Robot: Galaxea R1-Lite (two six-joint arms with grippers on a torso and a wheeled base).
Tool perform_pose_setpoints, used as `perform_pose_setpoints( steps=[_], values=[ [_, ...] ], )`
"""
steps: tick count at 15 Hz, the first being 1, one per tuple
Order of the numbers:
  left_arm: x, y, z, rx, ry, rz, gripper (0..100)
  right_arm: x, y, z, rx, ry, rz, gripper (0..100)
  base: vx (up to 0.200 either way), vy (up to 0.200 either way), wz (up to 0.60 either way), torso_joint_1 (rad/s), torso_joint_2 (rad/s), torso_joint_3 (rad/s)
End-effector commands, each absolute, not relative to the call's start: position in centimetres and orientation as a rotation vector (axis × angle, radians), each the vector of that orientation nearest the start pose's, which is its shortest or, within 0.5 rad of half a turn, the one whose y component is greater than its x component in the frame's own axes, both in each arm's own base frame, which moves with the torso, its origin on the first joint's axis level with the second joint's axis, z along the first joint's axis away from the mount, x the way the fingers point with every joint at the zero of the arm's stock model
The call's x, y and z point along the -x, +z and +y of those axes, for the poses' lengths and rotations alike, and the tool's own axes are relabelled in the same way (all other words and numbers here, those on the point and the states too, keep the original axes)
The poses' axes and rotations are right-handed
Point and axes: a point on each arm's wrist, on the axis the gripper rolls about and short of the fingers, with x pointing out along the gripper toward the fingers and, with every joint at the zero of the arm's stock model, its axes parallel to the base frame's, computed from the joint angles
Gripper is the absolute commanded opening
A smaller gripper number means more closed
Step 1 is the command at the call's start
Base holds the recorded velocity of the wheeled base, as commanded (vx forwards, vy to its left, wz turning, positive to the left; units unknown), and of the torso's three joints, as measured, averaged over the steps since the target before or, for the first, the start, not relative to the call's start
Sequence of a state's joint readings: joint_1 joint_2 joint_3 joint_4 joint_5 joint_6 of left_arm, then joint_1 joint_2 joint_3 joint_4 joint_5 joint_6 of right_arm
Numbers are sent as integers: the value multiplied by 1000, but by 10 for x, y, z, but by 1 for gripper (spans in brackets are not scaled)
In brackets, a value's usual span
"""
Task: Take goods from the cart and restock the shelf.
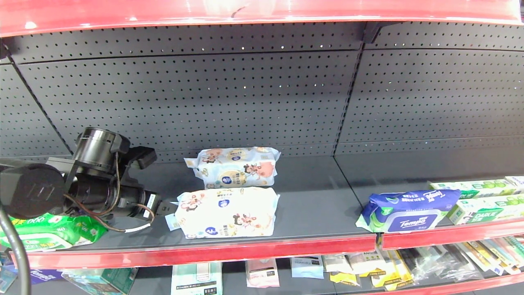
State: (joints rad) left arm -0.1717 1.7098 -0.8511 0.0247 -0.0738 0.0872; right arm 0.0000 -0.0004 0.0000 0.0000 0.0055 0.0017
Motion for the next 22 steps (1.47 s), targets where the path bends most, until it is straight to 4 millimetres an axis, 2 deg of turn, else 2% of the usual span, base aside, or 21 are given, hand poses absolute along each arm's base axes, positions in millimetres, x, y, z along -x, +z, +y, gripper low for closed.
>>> perform_pose_setpoints(
  steps=[1,22],
  values=[
    [-274,135,-50,-126,-271,873,100,23,75,0,-2,6,0,100,0,0,0,0,0,0],
    [-273,135,-55,-135,-287,872,100,23,75,0,-2,6,0,100,0,0,0,0,0,0]
  ],
)
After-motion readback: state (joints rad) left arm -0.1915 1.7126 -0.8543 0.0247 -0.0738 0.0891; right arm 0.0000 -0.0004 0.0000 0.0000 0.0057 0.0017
